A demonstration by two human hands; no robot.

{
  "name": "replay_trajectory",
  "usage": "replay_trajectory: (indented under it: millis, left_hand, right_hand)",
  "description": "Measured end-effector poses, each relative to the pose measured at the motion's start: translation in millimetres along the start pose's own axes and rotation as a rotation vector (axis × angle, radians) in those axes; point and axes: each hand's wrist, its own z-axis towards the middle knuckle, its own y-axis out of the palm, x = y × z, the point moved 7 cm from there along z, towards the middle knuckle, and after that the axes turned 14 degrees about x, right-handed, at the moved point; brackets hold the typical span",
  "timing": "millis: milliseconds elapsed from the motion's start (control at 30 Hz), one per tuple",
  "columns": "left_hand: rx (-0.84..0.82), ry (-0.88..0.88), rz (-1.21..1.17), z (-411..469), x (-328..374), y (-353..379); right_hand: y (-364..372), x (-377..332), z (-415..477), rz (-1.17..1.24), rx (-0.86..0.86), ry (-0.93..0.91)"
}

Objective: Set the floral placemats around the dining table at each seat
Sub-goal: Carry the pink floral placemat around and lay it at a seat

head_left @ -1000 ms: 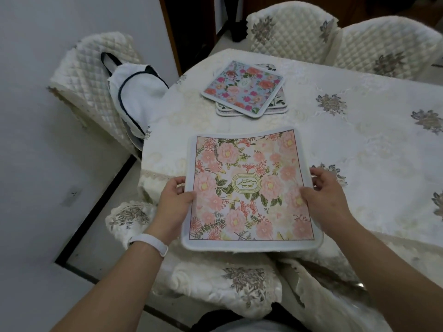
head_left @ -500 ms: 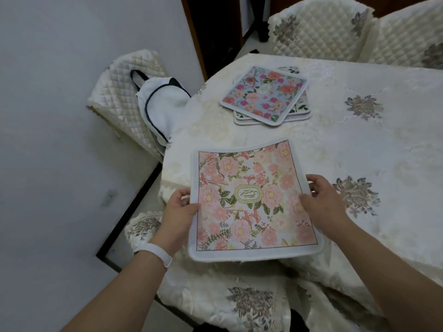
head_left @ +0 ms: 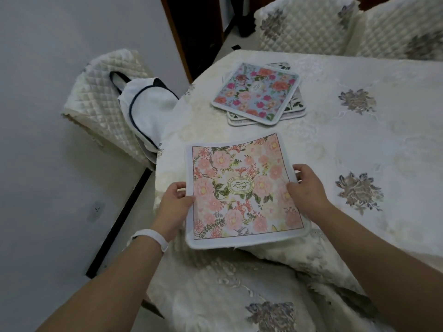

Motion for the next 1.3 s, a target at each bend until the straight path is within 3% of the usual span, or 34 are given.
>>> replay_trajectory:
  millis: [267, 500, 633, 767, 967, 1300]
  left_hand:
    - [-0.164, -0.054, 0.101, 52.3, -29.4, 38.8]
    - [-0.11, -0.161, 0.077, 55.0, -62.2, 51.9]
    - [-0.058, -0.179, 0.024, 46.5, -64.1, 58.7]
    - [-0.025, -0.223, -0.041, 40.9, -67.0, 68.6]
    - [-0.007, -0.239, -0.068, 18.7, -66.3, 90.7]
    - [-0.248, -0.294, -0.11, -29.8, -84.8, 121.9]
  right_hand:
    - [20.2, 41.5, -10.4, -0.102, 0.045, 0.175]
    - [2.5, 89.3, -50.9, -0.066, 0.212, 0.397]
    - [-5.8, 113.9, -80.0, 0.088, 0.373, 0.577]
    - [7.8, 123.4, -106.2, 0.436, 0.489, 0.754]
    - [37.0, 104.0, -108.8, 0.543, 0.366, 0.678]
    - [6.1, 95.5, -101.2, 0.34, 0.414, 0.457]
